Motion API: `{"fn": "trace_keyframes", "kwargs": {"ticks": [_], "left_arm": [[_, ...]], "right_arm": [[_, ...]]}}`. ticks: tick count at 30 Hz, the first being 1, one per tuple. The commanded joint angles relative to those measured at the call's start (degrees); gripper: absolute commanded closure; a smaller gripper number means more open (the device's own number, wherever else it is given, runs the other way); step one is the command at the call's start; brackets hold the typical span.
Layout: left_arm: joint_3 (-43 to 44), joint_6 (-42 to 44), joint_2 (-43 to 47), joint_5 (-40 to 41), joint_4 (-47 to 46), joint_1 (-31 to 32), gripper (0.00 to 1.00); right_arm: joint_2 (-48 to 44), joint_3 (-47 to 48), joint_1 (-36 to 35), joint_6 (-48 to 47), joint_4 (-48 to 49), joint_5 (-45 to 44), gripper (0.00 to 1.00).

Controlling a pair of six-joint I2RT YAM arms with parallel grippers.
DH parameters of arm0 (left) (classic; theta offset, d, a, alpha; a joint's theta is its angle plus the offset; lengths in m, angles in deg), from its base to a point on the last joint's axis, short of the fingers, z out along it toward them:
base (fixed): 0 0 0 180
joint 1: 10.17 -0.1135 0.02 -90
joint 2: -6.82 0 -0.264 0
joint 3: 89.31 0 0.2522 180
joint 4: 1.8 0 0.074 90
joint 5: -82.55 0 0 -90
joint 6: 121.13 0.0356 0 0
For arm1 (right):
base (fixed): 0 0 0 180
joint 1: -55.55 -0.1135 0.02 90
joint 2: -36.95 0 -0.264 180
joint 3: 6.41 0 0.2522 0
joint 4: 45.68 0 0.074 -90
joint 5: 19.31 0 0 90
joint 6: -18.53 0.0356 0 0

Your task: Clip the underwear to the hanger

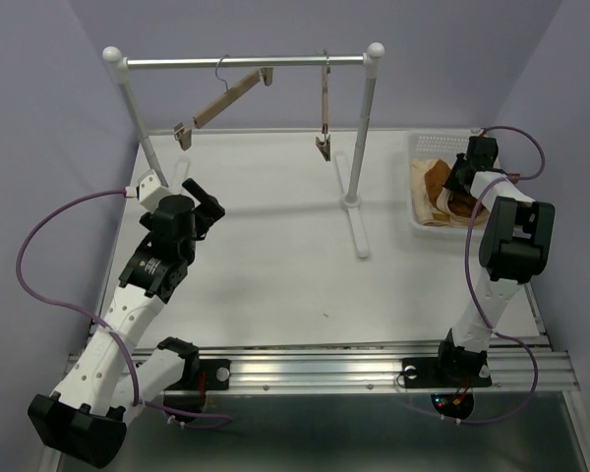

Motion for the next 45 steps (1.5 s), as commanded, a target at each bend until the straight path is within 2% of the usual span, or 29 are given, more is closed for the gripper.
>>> {"fn": "trace_keyframes", "kwargs": {"ticks": [1,3,4,5,11,15,20,24,28,35,38,39,40,42,43,45], "left_arm": [[-0.29,0.70,1.02,0.52,-1.84,0.05,0.01],[-0.29,0.70,1.37,0.52,-1.76,0.05,0.01],[-0.29,0.70,1.46,0.52,-1.76,-0.03,0.01],[-0.29,0.70,1.72,0.52,-1.67,-0.03,0.01],[-0.29,0.44,2.78,-0.18,-1.67,0.05,0.01],[-0.64,0.26,3.40,-0.89,-1.84,0.05,0.01],[-1.43,-0.27,4.71,-1.50,-1.93,0.05,0.01],[-2.14,-0.88,6.03,-2.38,-2.02,-0.03,0.01],[-3.02,-1.58,7.35,-2.47,-1.41,-0.03,0.01],[-3.72,-3.69,11.04,-1.33,1.84,0.05,0.01],[-4.33,-5.01,12.71,-0.46,3.77,-0.03,0.01],[-4.34,-5.45,13.15,-0.19,3.78,0.05,0.01],[-4.34,-5.71,13.50,-0.01,4.91,0.05,0.01],[-4.42,-6.50,14.64,0.60,6.07,0.05,0.01],[-4.51,-6.77,15.00,0.69,7.02,0.05,0.01],[-4.69,-7.82,16.31,1.57,8.43,0.05,0.01]], "right_arm": [[-0.90,0.32,0.03,-1.87,2.54,-0.28,0.76],[-1.07,0.32,0.03,-2.92,2.45,-0.37,0.86],[-1.16,0.32,0.03,-3.27,2.54,-0.19,0.97],[-1.60,0.06,0.03,-3.54,2.45,-0.19,0.99],[-6.78,-1.96,0.03,-5.82,3.85,-0.28,0.99],[-14.07,-4.86,0.03,-7.84,4.56,1.56,0.99],[-27.69,-10.48,-1.38,-10.04,5.53,1.22,0.99],[-36.39,-13.39,-5.06,-11.62,5.18,0.52,0.99],[-42.20,-13.22,-13.05,-17.86,3.51,-8.34,0.99],[-46.77,-11.46,-26.67,-18.75,-2.12,-13.45,0.99],[-47.92,-12.95,-37.02,-16.82,-3.00,-15.73,0.99],[-47.92,-13.39,-37.06,-16.81,-2.91,-16.62,0.99],[-47.83,-13.74,-42.20,-16.37,-2.91,-17.93,0.99],[-46.70,-14.54,-47.84,-16.02,-2.03,-23.73,0.99],[-46.00,-14.62,-53.35,-16.19,-1.77,-27.92,0.99],[-43.37,-14.19,-58.30,-16.46,-1.51,-32.16,0.99]]}}
